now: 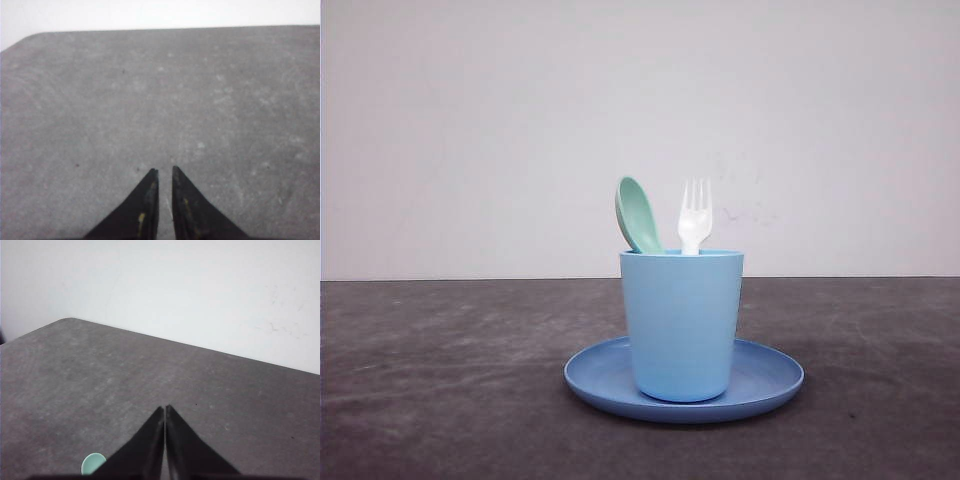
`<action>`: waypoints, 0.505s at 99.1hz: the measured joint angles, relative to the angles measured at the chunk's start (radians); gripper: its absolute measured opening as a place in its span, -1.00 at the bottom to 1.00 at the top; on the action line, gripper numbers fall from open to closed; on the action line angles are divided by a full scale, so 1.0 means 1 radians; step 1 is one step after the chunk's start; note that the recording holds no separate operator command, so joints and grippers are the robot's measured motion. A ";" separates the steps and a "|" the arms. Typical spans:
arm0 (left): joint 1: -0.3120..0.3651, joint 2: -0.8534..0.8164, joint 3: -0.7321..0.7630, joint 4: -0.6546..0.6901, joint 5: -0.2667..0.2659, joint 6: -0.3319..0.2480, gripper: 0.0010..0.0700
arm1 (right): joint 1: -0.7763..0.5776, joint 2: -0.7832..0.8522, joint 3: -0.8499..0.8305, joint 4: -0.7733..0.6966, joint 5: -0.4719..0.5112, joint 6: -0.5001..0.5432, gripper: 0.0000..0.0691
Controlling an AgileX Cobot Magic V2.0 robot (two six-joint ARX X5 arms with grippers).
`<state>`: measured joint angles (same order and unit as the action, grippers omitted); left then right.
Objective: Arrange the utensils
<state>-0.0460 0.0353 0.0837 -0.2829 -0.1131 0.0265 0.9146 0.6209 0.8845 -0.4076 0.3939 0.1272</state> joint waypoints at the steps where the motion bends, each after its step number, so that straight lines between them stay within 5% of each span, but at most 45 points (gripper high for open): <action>1: 0.000 -0.003 -0.004 0.000 0.000 0.000 -0.96 | 0.000 0.000 0.000 0.000 0.000 0.000 -0.99; 50: 0.000 -0.031 -0.023 0.023 0.008 -0.031 -0.96 | 0.000 0.000 0.000 0.000 0.000 0.000 -0.99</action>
<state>-0.0460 0.0044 0.0608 -0.2600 -0.1055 -0.0048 0.9146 0.6205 0.8845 -0.4076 0.3939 0.1272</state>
